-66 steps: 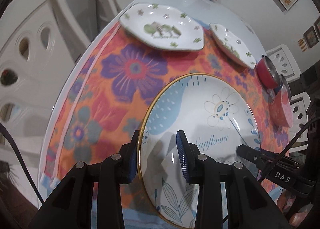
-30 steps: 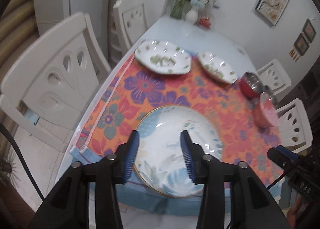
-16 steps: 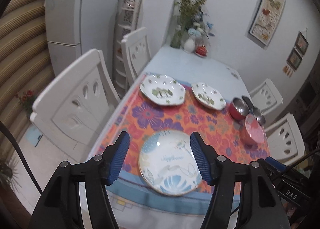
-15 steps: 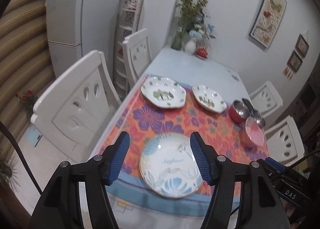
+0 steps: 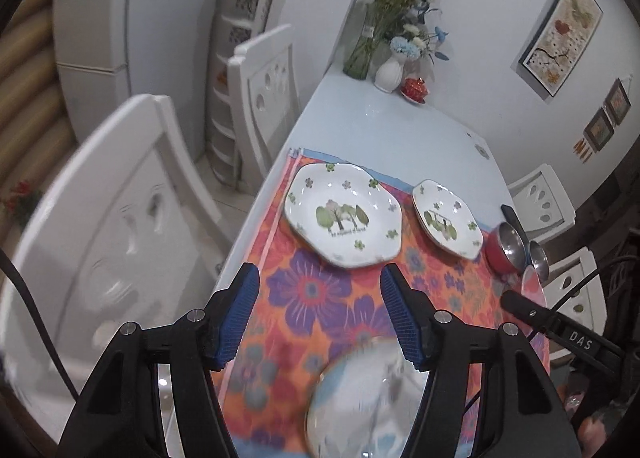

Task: Organize plates and bowls
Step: 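Open both grippers and move them to the forest-print hexagonal plate, then grasp the forest-print plate rim with both grippers and lift it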

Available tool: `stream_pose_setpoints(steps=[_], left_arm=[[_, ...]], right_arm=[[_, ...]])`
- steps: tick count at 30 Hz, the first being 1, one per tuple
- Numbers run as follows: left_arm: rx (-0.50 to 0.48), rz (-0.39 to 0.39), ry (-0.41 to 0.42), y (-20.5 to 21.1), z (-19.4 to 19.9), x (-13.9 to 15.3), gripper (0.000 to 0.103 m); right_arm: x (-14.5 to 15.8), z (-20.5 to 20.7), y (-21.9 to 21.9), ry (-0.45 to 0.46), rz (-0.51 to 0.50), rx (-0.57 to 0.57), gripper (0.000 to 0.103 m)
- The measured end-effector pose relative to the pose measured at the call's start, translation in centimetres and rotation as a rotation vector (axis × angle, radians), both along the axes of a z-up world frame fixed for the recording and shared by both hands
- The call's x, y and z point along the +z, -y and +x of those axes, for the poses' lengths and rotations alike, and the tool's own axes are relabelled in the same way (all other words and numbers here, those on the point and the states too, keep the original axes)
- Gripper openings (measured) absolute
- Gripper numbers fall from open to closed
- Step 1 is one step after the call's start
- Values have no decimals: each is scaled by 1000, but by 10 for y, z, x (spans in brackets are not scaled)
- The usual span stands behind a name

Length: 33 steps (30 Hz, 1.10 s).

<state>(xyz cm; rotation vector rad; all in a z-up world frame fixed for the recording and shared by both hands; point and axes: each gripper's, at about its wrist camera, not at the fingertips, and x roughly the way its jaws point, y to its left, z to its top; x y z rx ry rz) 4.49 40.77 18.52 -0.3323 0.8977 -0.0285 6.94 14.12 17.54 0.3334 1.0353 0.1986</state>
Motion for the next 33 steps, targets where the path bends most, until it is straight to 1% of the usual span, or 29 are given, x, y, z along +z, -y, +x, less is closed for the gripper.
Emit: stream_pose_setpoints(steps=[3, 6, 10, 12, 13, 14, 16, 17, 19, 25, 28, 31, 33], left_arm=[[-21, 3, -31, -2, 36, -18, 61], [-34, 8, -70, -5, 66, -36, 61], [-36, 2, -117, -11, 101, -63, 57], [-41, -22, -127, -14, 115, -74, 48], [-52, -36, -133, -14, 122, -81, 38], [-57, -40, -139, -14, 128, -87, 35], [-46, -40, -157, -16, 141, -101, 34], [-39, -44, -163, -17, 145, -106, 34], [-26, -66, -174, -22, 152, -118, 34], [-35, -121, -208, -29, 168, -142, 34], [-46, -142, -227, -28, 173, -150, 34], [-51, -147, -231, -29, 174, -153, 34], [-51, -153, -233, -30, 173, -154, 34]], right_arm=[[-20, 39, -11, -49, 10, -27, 58], [-40, 70, -22, -91, 7, -41, 57], [-67, 102, -38, -139, -22, -44, 49], [-80, 116, -43, -163, -41, -43, 46], [-89, 125, -47, -177, -55, -40, 44], [-94, 130, -48, -186, -65, -38, 43], [-105, 141, -50, -203, -80, -32, 38], [-112, 147, -52, -210, -92, -29, 37], [-120, 154, -54, -218, -114, -23, 33], [-136, 169, -58, -245, -127, 8, 28], [-141, 169, -63, -265, -112, 29, 27], [-140, 163, -71, -263, -145, 29, 27], [-139, 156, -72, -275, -127, 23, 27]])
